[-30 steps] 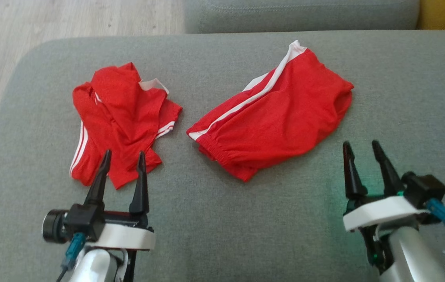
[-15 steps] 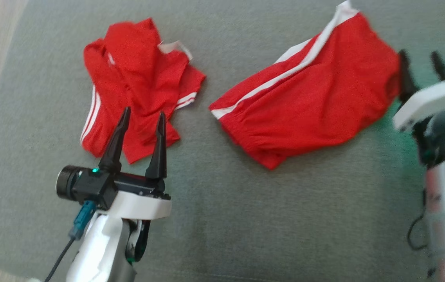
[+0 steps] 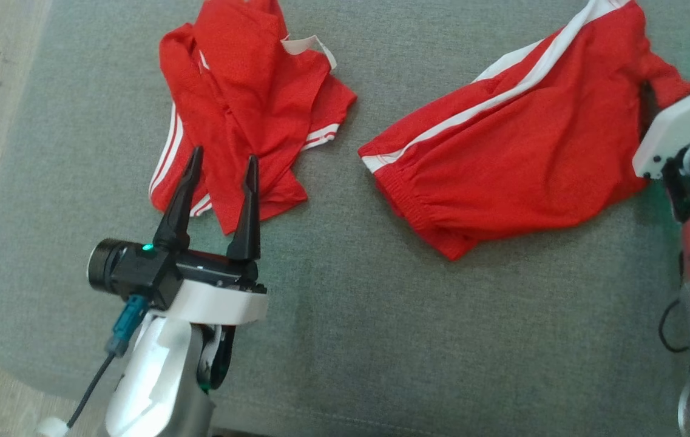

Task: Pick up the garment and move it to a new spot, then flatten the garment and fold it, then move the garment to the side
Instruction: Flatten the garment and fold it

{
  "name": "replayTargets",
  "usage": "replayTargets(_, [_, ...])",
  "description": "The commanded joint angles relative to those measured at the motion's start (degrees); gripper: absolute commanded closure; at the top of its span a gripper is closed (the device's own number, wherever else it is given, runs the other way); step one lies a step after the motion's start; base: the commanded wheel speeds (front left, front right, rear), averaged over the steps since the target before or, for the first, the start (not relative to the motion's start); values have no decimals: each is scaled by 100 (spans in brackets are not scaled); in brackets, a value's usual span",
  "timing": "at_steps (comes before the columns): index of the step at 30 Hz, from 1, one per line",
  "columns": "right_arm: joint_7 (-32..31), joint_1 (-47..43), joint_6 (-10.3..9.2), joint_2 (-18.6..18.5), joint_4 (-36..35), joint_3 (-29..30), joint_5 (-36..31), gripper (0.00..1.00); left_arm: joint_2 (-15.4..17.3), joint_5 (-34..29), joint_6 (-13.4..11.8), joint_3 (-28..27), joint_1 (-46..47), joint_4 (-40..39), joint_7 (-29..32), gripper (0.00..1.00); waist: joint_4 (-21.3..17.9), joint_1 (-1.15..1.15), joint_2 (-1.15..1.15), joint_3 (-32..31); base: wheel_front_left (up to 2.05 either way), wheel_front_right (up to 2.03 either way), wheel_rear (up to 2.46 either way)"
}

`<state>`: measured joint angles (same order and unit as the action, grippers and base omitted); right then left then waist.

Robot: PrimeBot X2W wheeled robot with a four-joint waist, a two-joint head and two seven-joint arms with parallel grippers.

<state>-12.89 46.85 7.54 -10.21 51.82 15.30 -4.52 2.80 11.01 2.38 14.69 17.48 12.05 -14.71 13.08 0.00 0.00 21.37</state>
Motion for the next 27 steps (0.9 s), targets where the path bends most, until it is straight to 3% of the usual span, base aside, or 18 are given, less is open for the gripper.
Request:
replayTargets(1, [-172, -36, -5, 54, 165, -193, 50, 16, 30, -66, 12, -243, 141, -205, -29, 0, -30, 0, 0, 10, 0, 0, 0])
replayTargets(2, [-219, -1, -5, 58, 270, -243, 110, 68, 27, -72, 16, -256, 137, -212, -29, 0, -49, 0, 0, 14, 0, 0, 0])
replayTargets(3, [-238, 38, -5, 56, 353, -302, 176, 100, 25, -80, 21, -270, 134, -217, -29, 0, -73, 0, 0, 19, 0, 0, 0])
replayTargets(9, [155, 217, -5, 14, 462, -718, 763, 100, 17, -159, 58, -366, 137, -193, -29, 0, -256, 0, 0, -45, 0, 0, 0])
replayTargets(16, [802, 14, -5, -266, 333, -621, 1387, 100, 13, -222, 77, -463, 23, -162, -29, 0, -483, 0, 0, -334, 0, 0, 0])
replayTargets(21, [1079, -406, -5, -630, 363, 15, 1583, 100, 11, -258, 74, -519, -89, -160, -29, 0, -606, 0, 0, -546, 0, 0, 0])
replayTargets(27, [1311, -874, -5, -846, 466, 1156, 1290, 100, 10, -274, 74, -560, -209, -167, -29, 0, -670, 0, 0, -696, 0, 0, 0])
